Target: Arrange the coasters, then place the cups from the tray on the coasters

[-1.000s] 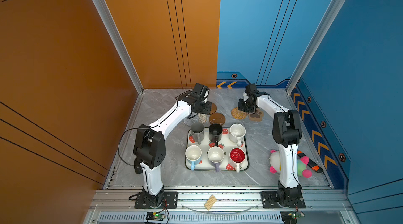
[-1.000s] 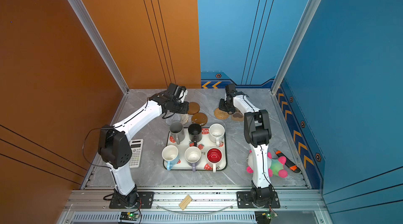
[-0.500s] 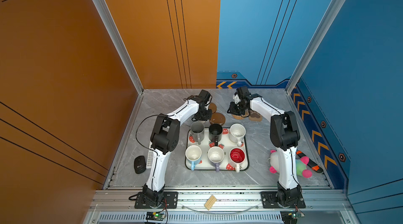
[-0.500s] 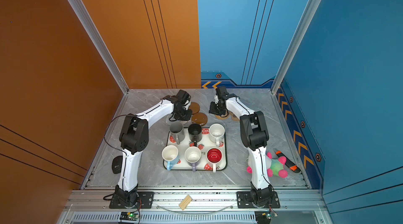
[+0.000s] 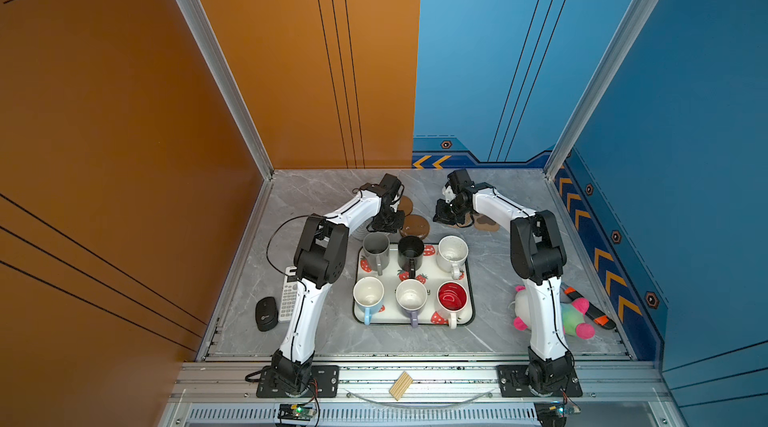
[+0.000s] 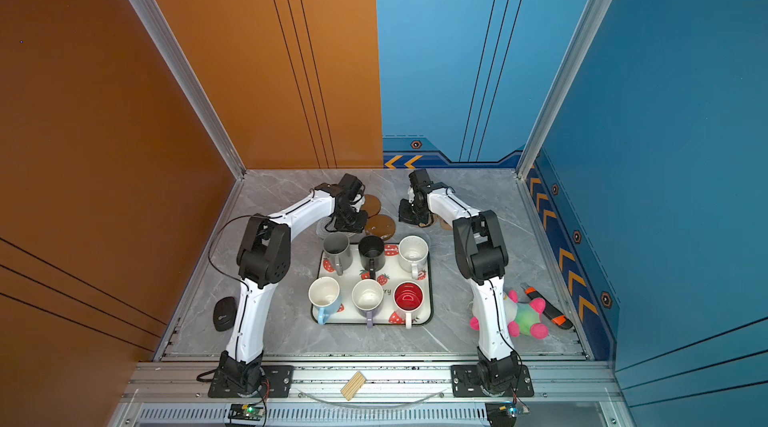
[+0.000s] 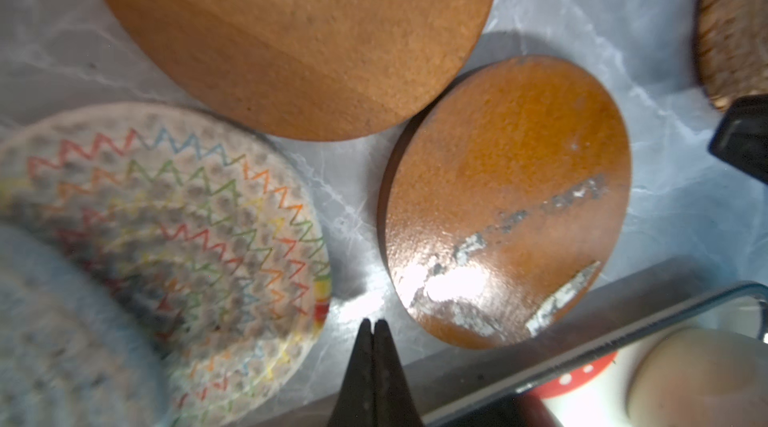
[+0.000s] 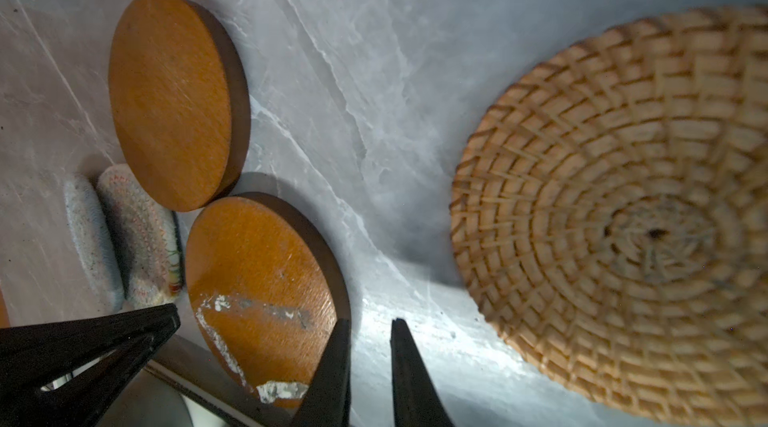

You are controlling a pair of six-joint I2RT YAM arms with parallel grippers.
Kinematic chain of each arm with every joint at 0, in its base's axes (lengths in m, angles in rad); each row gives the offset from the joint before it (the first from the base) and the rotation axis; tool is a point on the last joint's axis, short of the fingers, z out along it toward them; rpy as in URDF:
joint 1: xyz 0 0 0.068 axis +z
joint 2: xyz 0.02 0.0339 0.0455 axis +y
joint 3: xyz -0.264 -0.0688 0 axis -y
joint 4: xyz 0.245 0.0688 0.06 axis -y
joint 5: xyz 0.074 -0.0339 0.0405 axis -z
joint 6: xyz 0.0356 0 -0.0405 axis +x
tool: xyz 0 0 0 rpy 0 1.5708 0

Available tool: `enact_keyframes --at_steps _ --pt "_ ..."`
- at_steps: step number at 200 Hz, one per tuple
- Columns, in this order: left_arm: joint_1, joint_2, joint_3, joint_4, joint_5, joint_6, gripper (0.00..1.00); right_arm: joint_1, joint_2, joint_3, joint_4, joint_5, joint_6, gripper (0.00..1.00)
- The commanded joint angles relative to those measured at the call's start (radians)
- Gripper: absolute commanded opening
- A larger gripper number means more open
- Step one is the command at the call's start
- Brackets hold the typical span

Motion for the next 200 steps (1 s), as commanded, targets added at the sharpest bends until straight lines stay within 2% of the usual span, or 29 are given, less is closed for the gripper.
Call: enact_keyframes --at_steps 1,72,105,148,200 --pt "-0.007 0.033 0.030 -0.021 0.012 -0.020 0.00 0.004 0.018 -0.008 0.002 -0.019 0.022 0.18" --pt "-0.025 0.076 0.059 -0.019 0.043 -0.028 0.00 0.005 0.038 -0.014 0.001 -0.043 0.030 0.16" --pt "-0.034 0.085 0.057 -0.019 0.052 -0.036 0.00 0.007 0.044 -0.024 -0.001 -0.044 0.031 0.05" --pt "-0.040 0.102 0.081 -0.018 0.070 -0.049 0.00 0.005 0.050 -0.031 -0.002 -0.056 0.033 0.00" --pt "-0.052 0.144 0.146 -0.019 0.085 -0.069 0.00 0.001 0.064 -0.021 -0.002 -0.065 0.040 0.00"
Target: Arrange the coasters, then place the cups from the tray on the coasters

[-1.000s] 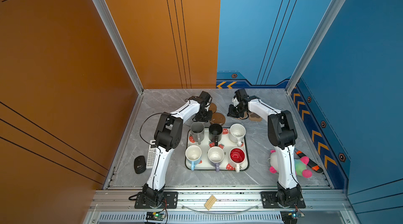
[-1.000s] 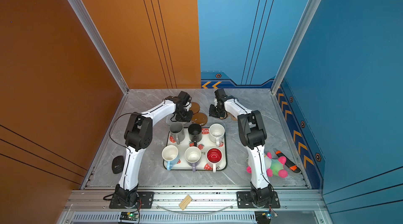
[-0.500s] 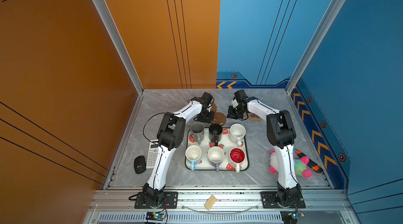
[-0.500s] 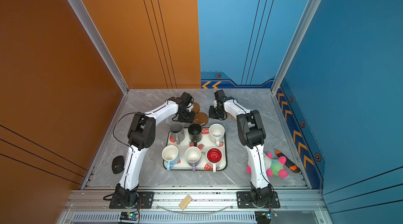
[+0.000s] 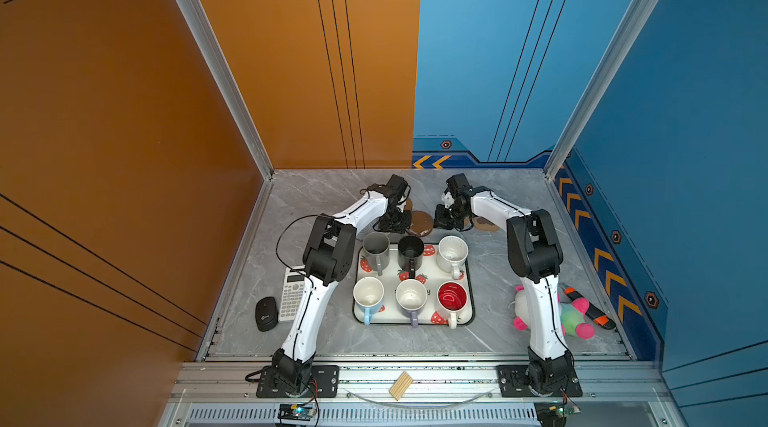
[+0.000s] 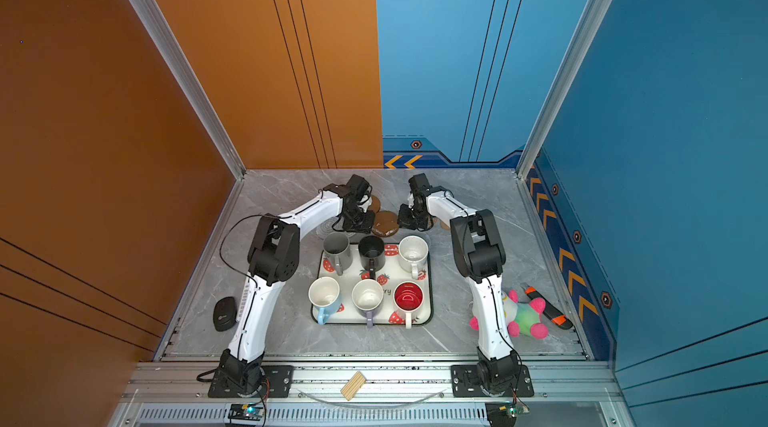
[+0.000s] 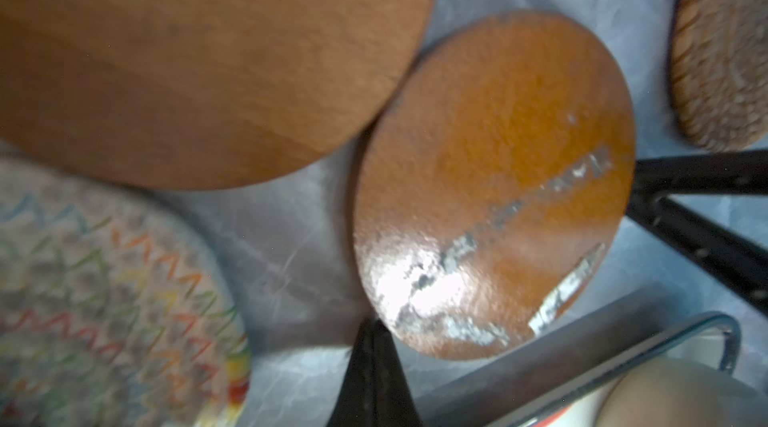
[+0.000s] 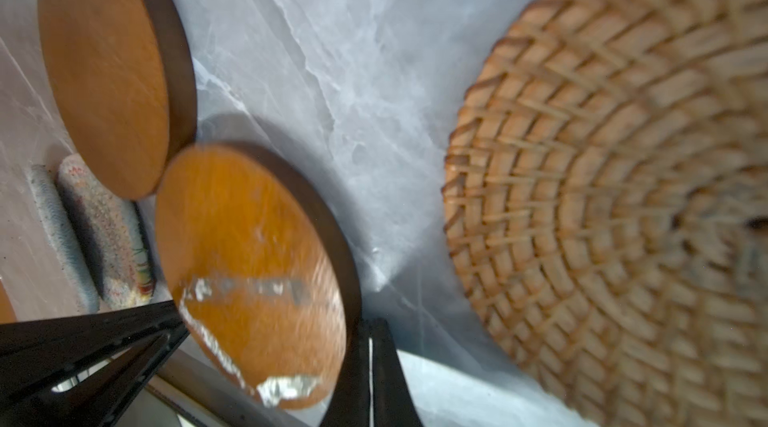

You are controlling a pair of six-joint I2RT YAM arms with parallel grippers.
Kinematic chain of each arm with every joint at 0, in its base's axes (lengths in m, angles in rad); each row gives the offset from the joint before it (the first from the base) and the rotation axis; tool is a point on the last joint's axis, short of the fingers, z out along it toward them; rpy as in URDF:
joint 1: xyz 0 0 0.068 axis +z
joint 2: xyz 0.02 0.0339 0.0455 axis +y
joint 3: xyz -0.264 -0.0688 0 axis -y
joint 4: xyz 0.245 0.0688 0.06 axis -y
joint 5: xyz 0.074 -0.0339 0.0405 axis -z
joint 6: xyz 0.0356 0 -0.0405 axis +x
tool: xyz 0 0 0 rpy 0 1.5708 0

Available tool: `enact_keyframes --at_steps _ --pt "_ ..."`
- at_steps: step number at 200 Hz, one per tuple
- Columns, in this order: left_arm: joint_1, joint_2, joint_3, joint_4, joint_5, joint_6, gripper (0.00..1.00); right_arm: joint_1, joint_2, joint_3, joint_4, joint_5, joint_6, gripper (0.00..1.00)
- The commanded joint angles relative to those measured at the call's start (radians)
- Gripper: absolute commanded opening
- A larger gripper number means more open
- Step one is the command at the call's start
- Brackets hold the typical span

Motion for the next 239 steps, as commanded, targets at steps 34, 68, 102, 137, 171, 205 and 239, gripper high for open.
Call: enact_keyframes --at_steps 34,68,102,137,171,205,239 --pt "-0.029 0.087 0.094 -0.015 0.042 -0.032 0.00 -0.004 0.036 0.007 -0.003 -0.023 0.020 0.00" --pt "-0.032 0.115 0.148 -0.015 0.061 -0.042 0.00 -0.010 0.033 0.010 -0.002 -0.023 0.022 0.00" --pt "-0.035 0.134 0.182 -0.015 0.073 -0.049 0.00 -0.018 0.022 0.011 0.003 -0.027 0.026 0.00" --pt "-0.046 0.151 0.218 -0.015 0.066 -0.051 0.00 -0.034 -0.018 -0.002 0.003 -0.034 0.030 0.00" --pt "-0.056 0.152 0.250 -0.015 0.084 -0.052 0.00 -0.063 -0.082 -0.026 0.003 -0.031 0.025 0.00" --pt "-0.064 0.117 0.239 -0.015 0.093 -0.044 0.00 -0.104 -0.151 -0.064 0.017 -0.026 0.032 0.00" --pt "-0.069 0.043 0.204 -0.015 0.070 -0.023 0.00 -0.142 -0.224 -0.116 0.058 -0.027 0.045 0.00"
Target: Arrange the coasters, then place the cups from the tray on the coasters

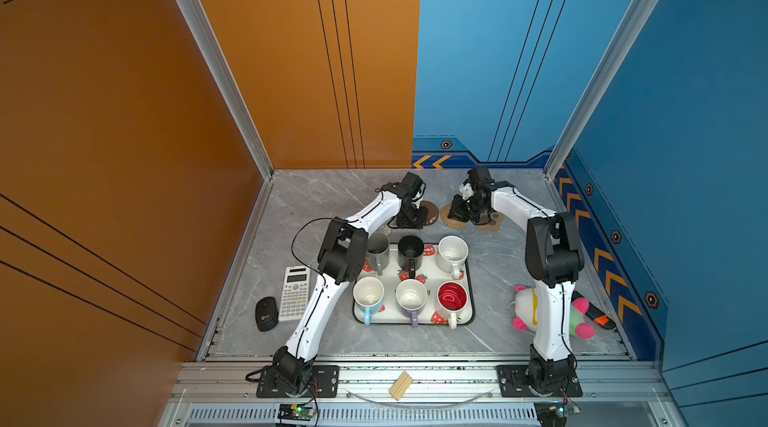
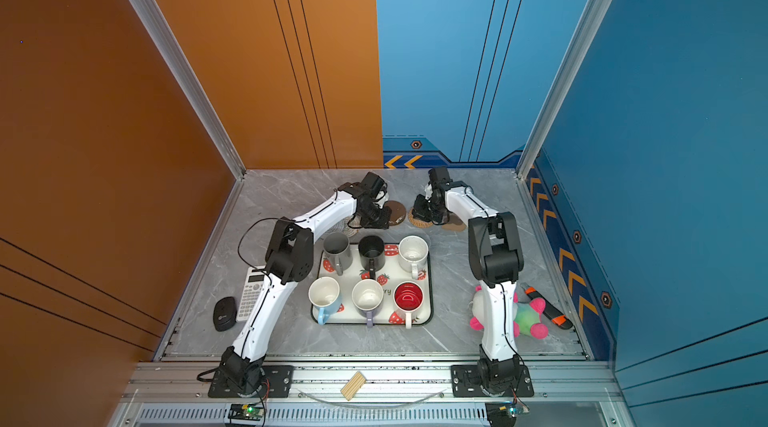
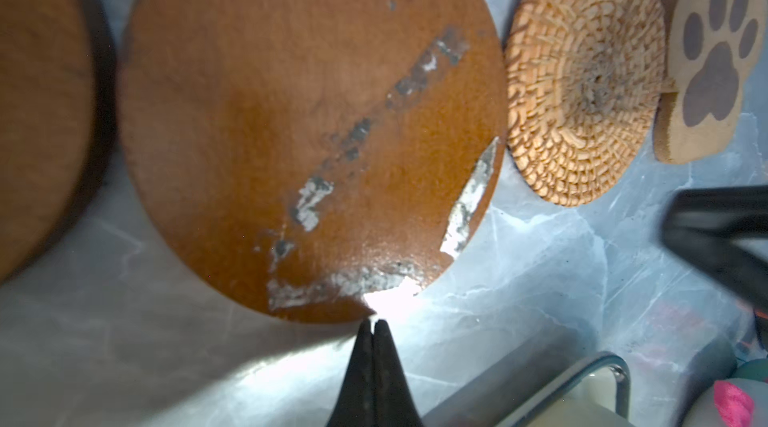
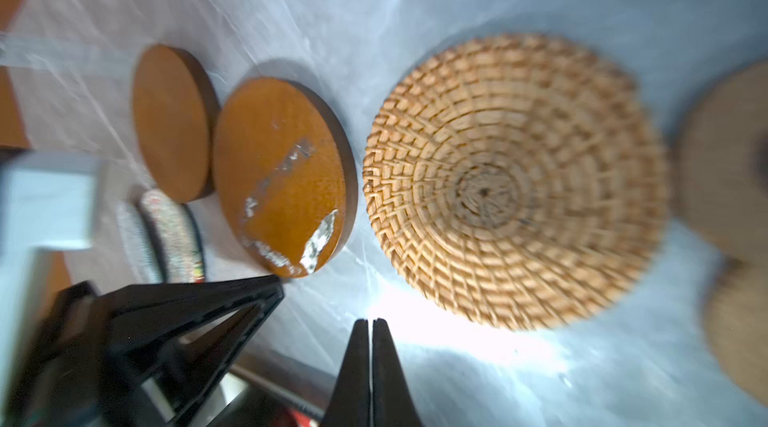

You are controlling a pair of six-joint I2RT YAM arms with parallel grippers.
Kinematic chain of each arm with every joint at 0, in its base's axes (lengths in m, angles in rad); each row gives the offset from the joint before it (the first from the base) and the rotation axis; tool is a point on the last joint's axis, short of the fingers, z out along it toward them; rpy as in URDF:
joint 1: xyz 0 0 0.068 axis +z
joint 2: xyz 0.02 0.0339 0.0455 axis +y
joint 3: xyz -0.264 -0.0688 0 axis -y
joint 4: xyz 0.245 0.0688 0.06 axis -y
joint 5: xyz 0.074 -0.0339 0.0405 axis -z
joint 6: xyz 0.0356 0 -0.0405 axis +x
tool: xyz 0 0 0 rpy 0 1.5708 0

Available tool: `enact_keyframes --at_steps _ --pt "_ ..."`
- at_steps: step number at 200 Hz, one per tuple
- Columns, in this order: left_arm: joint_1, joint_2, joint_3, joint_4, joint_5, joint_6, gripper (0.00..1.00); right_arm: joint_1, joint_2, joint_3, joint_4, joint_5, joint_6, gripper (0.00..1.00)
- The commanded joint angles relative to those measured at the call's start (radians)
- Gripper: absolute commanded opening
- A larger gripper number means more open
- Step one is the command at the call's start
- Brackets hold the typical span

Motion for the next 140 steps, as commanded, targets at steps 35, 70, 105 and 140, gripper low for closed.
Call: enact_keyframes --at_steps 35,70,105,140 --pt "-0.005 -0.149 -0.027 -0.019 -0.010 0.023 0.00 -0.047 -0.083 -0.062 0.049 0.001 0.021 0.00" --pt "0.007 -0.184 -0.028 -0.018 -0.083 0.022 0.00 -0.064 -0.063 -0.084 0.079 -0.006 0.024 0.00" --pt "0.050 -0.158 -0.001 -0.017 -0.113 0.002 0.00 -0.071 -0.002 -0.070 0.084 -0.015 0.025 0.00" --pt "0.082 -0.095 0.044 -0.018 -0.094 -0.002 0.00 -0.074 0.048 -0.060 0.090 -0.021 0.033 0.00"
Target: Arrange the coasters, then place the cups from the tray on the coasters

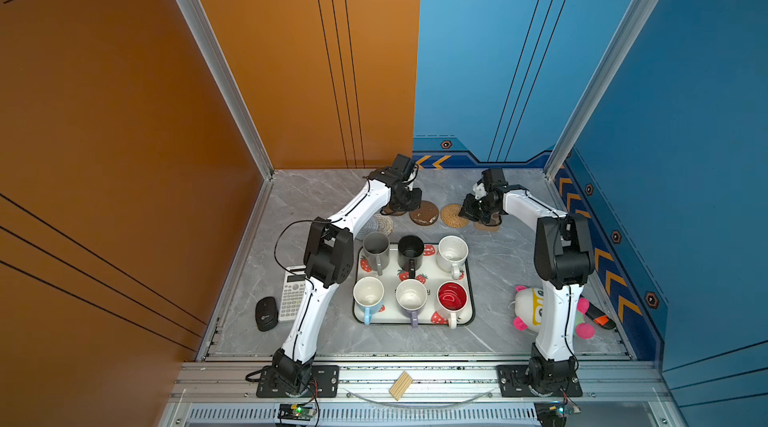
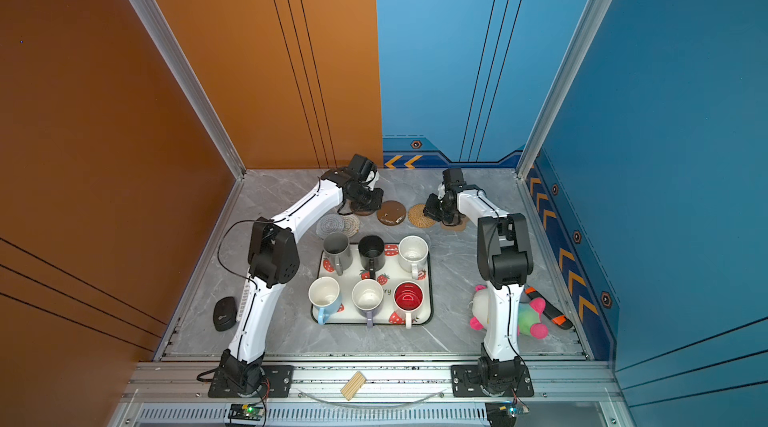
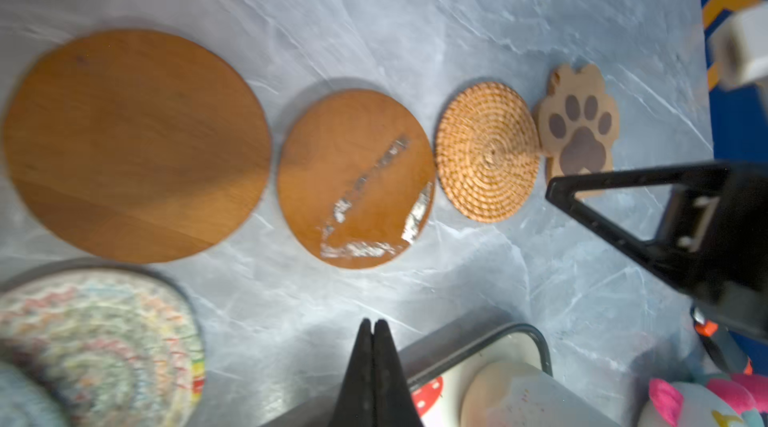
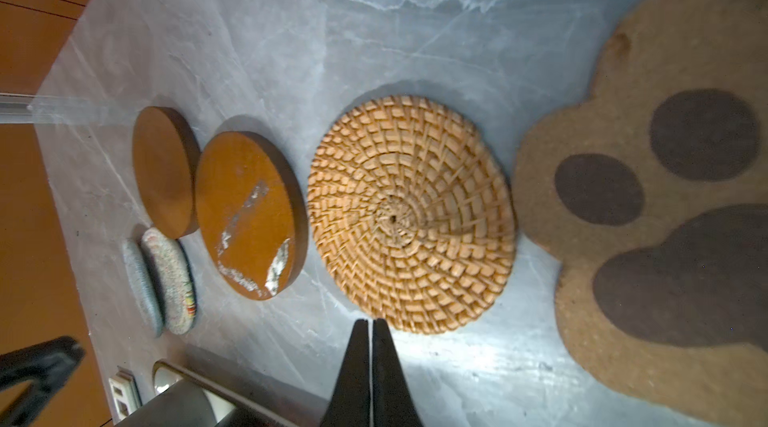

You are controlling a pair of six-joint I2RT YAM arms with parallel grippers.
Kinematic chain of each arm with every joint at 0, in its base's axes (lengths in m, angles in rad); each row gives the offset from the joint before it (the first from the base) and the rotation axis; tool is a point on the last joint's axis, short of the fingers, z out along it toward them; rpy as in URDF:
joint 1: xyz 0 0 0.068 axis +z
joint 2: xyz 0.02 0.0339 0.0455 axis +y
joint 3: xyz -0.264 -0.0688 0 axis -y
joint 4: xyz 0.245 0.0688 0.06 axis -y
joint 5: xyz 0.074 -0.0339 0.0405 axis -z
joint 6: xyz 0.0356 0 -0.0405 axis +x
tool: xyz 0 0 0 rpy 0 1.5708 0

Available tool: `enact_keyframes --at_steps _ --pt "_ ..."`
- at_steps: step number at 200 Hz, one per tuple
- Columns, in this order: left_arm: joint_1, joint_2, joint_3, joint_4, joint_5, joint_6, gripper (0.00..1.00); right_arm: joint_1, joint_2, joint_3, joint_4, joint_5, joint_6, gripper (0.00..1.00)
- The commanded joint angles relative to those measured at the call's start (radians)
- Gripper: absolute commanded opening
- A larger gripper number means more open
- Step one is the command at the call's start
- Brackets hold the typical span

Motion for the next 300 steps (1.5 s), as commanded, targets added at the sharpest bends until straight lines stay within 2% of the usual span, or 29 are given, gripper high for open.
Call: enact_keyframes --at_steps 1,57,87,155,180,220,300 --pt "0.026 0.058 0.043 -0.016 -0.013 -0.003 0.00 -0.004 0.040 0.019 0.004 -0.017 0.017 0.00" --pt "0.065 0.099 0.072 -0.015 -0.027 0.000 0.00 -0.003 0.067 0.017 0.009 -0.022 0.019 0.00" --pt "0.091 0.069 0.047 -0.015 -0.040 0.010 0.00 0.003 0.043 0.017 0.013 -0.025 0.022 0.00" --pt "0.194 -0.155 -0.265 -0.017 -0.213 0.047 0.00 0.060 -0.031 0.025 0.017 -0.030 0.031 0.00" --pt "0.229 -0.192 -0.354 -0.016 -0.249 0.049 0.00 0.081 -0.057 0.021 0.018 -0.025 0.035 0.00" --pt "0.242 -0.161 -0.398 -0.016 -0.269 0.048 0.00 0.106 -0.101 0.003 0.016 -0.020 0.043 0.00" --pt "0.266 -0.057 -0.391 -0.017 -0.245 0.041 0.00 0.111 -0.191 -0.064 0.005 0.006 0.049 0.00"
